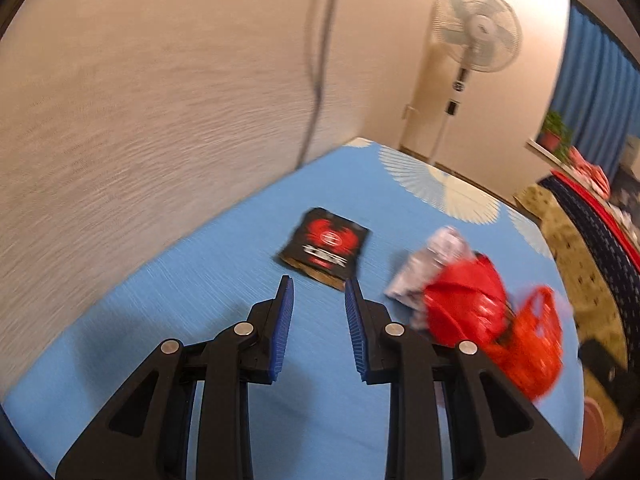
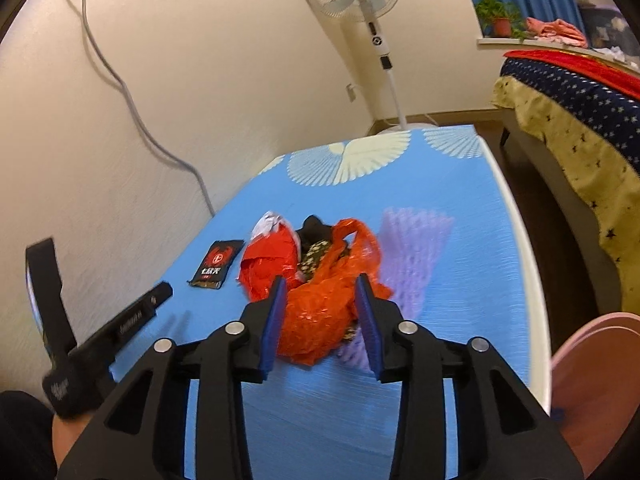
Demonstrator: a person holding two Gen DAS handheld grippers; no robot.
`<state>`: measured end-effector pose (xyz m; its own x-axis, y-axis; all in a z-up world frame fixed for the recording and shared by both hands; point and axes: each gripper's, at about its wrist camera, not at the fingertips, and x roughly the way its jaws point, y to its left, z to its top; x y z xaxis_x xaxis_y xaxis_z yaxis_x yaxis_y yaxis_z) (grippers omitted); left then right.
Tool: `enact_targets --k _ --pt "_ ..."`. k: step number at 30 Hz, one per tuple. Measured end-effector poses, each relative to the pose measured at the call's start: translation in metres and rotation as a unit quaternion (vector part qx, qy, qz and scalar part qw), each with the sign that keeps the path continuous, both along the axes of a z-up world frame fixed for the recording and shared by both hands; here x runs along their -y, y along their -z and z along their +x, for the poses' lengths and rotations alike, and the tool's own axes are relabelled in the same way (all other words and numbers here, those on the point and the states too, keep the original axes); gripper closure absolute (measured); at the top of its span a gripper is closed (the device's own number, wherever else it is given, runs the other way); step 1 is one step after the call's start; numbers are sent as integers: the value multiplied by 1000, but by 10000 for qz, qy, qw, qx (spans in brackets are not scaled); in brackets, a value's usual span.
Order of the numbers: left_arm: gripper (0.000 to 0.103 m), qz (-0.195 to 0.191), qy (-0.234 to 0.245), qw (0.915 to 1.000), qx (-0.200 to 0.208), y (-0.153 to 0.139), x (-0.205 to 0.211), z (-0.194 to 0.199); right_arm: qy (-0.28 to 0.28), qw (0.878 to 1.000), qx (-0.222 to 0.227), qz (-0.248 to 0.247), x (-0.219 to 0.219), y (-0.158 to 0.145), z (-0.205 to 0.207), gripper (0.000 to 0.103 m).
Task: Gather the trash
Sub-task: 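Move the left gripper to the black crab-print packet while the right gripper moves to the orange bag, then close the left gripper on the black packet while the right gripper grasps the orange bag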
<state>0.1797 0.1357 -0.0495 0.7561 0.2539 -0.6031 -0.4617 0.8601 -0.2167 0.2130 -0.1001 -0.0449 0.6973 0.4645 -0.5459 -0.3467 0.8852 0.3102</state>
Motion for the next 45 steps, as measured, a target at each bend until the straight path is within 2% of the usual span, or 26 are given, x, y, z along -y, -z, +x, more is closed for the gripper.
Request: enact_targets --k 3,7,11,18,23,27,29,31,38,45 --pt "76 -280 -213 9994 -73 8 -19 9 -65 9999 -129 -36 -5 7 5 54" --pt "76 -564 -306 9977 -223 20 -34 23 -50 9996 -279 -55 -3 13 10 53" --pt "76 -530 -310 9978 -267 20 -39 34 -50 9992 -396 -49 -3 19 14 53" --pt "76 -1234 -429 9906 -411 37 -61 48 -134 9990 -423 -65 -7 22 15 53" --pt "76 -1270 -377 9903 -407 38 -59 57 -159 9988 -473 -22 -7 24 17 54" --pt "93 -1314 -284 9899 -447 40 -58 63 -192 9987 -480 -27 -7 24 18 55" --pt "99 -1340 -269 9896 -440 40 -58 63 -237 9986 -476 -28 -8 24 17 60" --pt "102 -1308 -276 9902 -405 39 -58 62 -312 9984 -476 -21 -9 23 16 66" --pt "103 -771 -120 9965 -283 22 -40 54 -324 9989 -351 -37 -7 15 11 79" --pt "103 -39 50 9999 -114 -11 -20 39 -329 9994 -110 -19 -5 -4 -1 87"
